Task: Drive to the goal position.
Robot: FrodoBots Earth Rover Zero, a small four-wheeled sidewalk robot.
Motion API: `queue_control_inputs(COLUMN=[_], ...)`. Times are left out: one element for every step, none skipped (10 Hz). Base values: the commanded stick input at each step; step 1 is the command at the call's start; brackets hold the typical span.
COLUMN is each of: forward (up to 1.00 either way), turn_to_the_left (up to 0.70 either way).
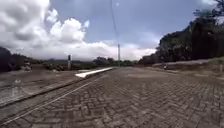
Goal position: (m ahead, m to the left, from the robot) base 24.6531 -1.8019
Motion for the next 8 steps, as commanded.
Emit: queue_control_inputs(forward=[1.0,1.0,1.0,1.0,1.0,1.0,1.0,1.0], turn_to_the_left=[0.0,0.0,0.0,0.0,0.0,0.0,0.0,0.0])
